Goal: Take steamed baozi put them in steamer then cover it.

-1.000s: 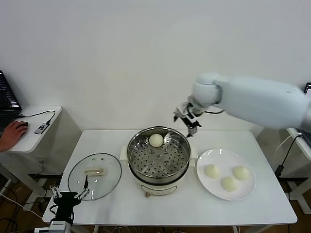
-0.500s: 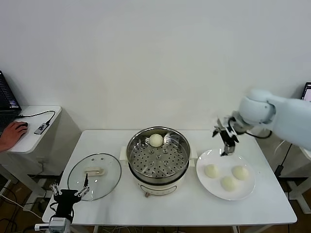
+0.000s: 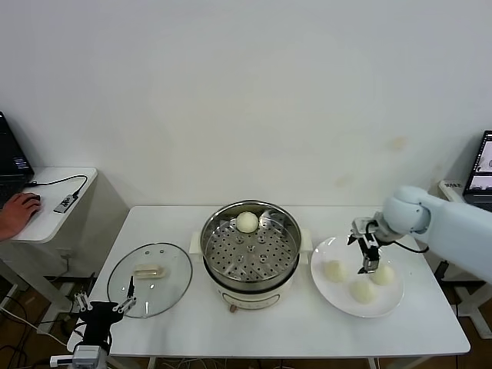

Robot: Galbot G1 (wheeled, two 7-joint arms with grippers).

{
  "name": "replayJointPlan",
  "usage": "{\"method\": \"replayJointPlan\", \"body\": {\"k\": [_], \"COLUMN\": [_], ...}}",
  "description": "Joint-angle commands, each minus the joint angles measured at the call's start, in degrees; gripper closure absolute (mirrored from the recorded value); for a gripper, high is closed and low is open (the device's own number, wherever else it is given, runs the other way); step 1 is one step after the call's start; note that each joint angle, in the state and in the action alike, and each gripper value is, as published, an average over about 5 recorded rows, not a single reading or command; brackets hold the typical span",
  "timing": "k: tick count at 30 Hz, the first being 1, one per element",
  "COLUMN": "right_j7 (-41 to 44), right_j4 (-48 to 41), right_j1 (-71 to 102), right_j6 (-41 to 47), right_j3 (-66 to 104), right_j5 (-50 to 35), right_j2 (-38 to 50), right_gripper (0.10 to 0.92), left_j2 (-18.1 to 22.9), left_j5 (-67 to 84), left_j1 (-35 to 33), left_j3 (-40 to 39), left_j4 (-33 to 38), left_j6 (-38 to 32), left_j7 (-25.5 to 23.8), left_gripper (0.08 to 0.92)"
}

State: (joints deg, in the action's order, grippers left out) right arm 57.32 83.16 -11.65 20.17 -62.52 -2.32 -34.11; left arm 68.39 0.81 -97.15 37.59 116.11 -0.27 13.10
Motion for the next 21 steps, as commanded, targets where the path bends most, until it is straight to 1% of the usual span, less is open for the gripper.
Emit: {"method": "replayJointPlan", "body": {"k": [1, 8, 18, 21], "right_j7": [-1.0, -2.0, -3.0, -3.0], "right_j4": [-4.7, -7.3, -9.5, -9.7], "right_j1": [8.9, 10.0, 12.4, 12.4], "right_j6": [-0.4, -1.0, -1.2, -1.0], "right_j3": [5.7, 6.2, 8.0, 8.3], "right_j5": [3.0, 4.4, 6.7, 7.2], "right_j2": [-4.2, -7.1, -8.5, -8.5], "right_gripper": [0.203, 0.203, 0.206, 0.239], "left_j2": [0.1, 0.3, 0.3, 0.3], "left_j5": [0.0, 0.0, 0.1, 0.1], "left_j1": [-0.3, -0.4, -0.2, -0.1], "left_j3": [0.2, 0.3, 0.3, 0.4], "left_j4": [-0.2, -0.1, -0.5, -0.5], "left_j6": [-0.2, -0.3, -0.3, -0.3], "left_j7": [0.1, 0.1, 0.2, 0.2], "left_gripper": [0.177, 0.177, 0.177, 0.177]}}
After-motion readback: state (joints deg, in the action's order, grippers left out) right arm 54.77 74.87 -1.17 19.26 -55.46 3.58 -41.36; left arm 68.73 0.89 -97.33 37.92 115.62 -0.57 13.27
